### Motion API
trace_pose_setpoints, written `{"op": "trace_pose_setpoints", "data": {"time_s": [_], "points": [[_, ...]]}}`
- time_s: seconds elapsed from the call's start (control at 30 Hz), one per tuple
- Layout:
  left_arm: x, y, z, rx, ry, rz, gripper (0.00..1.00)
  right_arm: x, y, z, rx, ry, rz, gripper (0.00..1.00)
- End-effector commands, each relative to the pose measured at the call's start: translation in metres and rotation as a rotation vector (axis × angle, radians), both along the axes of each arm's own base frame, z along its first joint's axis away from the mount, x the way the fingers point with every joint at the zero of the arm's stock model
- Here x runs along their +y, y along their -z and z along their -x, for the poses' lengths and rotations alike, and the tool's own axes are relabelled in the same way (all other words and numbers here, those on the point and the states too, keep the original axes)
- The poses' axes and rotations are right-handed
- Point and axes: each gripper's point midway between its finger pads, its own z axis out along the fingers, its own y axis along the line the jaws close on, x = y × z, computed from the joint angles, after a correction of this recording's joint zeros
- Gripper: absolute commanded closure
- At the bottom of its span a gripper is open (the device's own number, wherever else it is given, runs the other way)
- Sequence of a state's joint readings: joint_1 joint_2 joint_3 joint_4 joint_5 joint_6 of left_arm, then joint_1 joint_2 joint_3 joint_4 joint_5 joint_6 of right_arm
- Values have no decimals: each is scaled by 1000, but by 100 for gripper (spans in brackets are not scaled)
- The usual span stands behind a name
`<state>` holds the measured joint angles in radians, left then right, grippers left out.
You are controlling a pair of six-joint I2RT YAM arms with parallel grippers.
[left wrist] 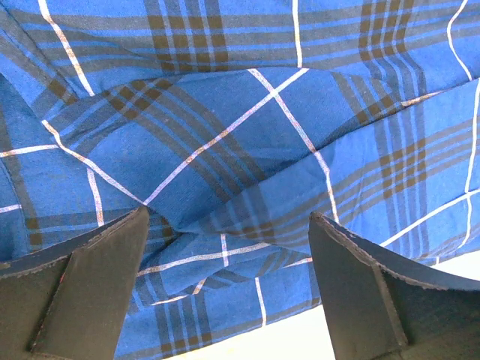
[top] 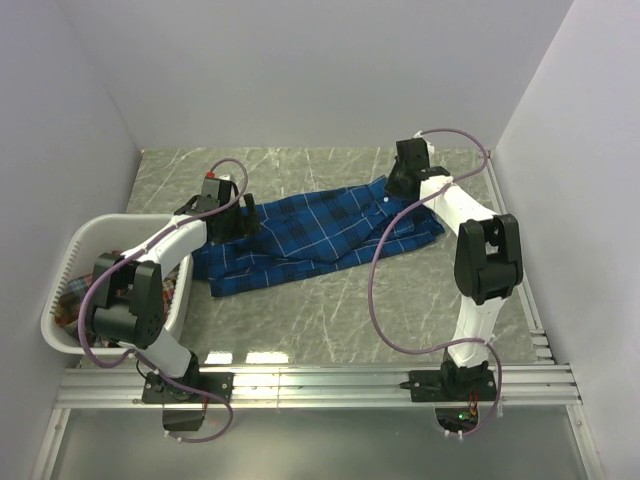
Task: Fold and stack the long sleeve shirts
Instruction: Fold the shirt
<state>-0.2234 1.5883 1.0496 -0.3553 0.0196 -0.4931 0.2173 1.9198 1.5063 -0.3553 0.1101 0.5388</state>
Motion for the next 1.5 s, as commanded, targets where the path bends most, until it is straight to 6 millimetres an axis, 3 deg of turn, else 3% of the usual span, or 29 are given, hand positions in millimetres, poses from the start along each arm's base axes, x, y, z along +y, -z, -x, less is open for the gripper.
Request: {"op": "trace_pose_setpoints", "data": {"time_s": [0.0,0.43,0.73,0.83,0.87,0.97,1.07,1.13,1.17,1.2,1.23,1.33,1.4,1.43,1.47], "points": [[3,-7,-11,-43,-29,-12,6,-14,-19,-22,-73,75,8,100],[3,-8,-14,-51,-35,-10,7,-35,-9,-29,-63,179,20,100],[3,-10,-13,-55,-55,-1,8,-44,14,-24,-4,246,28,95],[1,-16,-13,-58,-64,20,8,-45,15,-21,12,244,31,82],[-1,-19,-13,-58,-65,32,8,-45,12,-21,7,239,31,67],[-9,-37,-18,-95,-60,52,8,-42,-10,-20,-34,202,25,47],[-26,-56,-25,-123,-29,67,8,-29,-39,-21,-94,121,-19,38],[-39,-68,-33,-136,-8,76,8,-7,-45,-19,-112,11,-100,38],[-52,-72,-34,-142,13,86,8,2,-60,-25,-173,-20,-140,38],[-60,-77,-39,-154,24,94,8,15,-55,-20,-172,-79,-194,38],[-68,-79,-42,-161,28,106,9,39,-69,-23,-229,-176,-299,38],[-95,-70,-50,-148,52,174,11,74,-63,-20,-215,-293,-490,38],[-103,-41,-50,-79,51,203,13,83,-38,-21,-166,-285,-565,38],[-105,-34,-53,-68,37,215,14,86,-37,-24,-183,-291,-595,38],[-105,-14,-52,-28,24,206,15,83,-18,-24,-143,-259,-627,39]]}}
